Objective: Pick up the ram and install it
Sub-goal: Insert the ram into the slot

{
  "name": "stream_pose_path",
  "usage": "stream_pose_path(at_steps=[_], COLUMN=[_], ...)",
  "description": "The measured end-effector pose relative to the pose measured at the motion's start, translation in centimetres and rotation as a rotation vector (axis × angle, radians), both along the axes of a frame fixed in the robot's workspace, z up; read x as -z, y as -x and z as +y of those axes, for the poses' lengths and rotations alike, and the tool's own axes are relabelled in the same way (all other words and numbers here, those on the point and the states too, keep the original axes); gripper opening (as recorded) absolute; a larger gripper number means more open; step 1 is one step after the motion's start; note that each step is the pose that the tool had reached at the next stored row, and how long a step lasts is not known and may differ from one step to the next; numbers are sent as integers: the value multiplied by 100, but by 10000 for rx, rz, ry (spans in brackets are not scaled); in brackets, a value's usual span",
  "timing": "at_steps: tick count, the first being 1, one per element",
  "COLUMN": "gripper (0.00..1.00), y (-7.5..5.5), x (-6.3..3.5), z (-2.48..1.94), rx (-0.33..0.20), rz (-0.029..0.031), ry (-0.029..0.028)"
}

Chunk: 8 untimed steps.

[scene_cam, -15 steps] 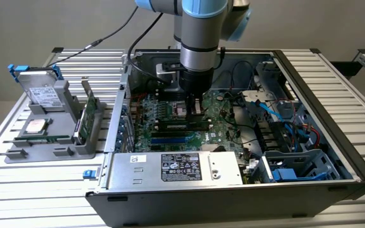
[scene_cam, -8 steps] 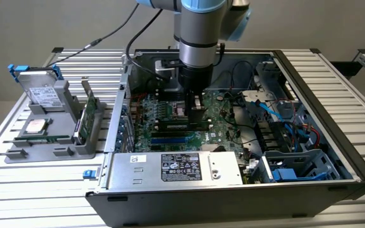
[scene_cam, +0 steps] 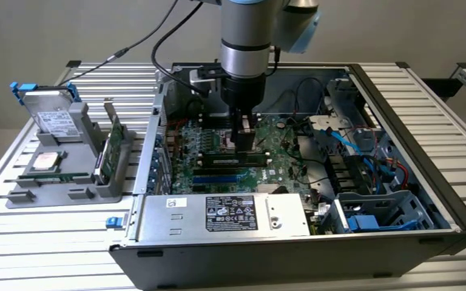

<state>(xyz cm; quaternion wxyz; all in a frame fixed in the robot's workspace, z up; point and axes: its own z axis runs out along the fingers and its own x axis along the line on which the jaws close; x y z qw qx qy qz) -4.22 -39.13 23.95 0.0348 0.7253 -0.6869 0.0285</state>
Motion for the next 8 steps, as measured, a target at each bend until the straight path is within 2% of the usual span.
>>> stream_pose_path(at_steps=[2, 4, 5, 7, 8], gripper=[55, 42, 42, 31, 31], y=[0, 1, 1, 1, 1], x=[-1, -4, -5, -7, -8], z=[0, 0, 0, 0, 0], rx=[0, -1, -1, 0, 0], rz=[-1, 1, 0, 0, 1], ry=[0, 3, 2, 2, 3])
